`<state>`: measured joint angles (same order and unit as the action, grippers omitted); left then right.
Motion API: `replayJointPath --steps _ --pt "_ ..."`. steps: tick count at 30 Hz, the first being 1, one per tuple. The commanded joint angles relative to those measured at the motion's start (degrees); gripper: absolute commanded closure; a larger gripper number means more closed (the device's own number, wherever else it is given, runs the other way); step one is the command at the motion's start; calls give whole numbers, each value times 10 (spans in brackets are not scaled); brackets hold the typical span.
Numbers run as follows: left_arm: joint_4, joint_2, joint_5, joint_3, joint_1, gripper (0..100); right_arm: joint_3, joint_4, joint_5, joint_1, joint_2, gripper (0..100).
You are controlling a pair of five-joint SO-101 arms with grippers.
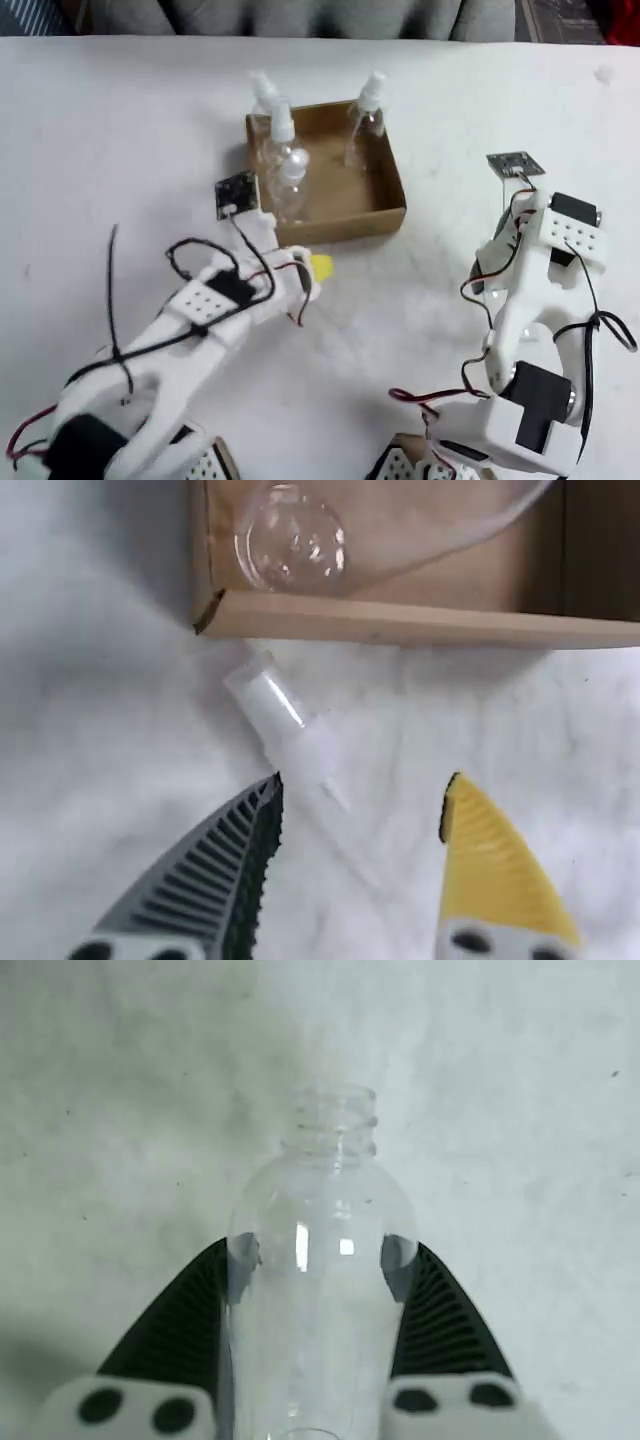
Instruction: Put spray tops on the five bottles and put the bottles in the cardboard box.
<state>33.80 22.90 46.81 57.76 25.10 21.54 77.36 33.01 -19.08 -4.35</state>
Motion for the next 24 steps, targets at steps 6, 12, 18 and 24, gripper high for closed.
replayJointPath --steps 6,12,18,24 --pt "-13 -137 33 -118 -49 759 -2 1 7 -3 -28 981" --pt "-13 -215 34 -158 -49 759 -2 4 30 -2 -28 981" --pt "-12 -237 46 -168 -48 765 -1 5 47 -5 -27 981" --pt "11 -237 41 -171 -48 984 5 6 50 -3 -27 981"
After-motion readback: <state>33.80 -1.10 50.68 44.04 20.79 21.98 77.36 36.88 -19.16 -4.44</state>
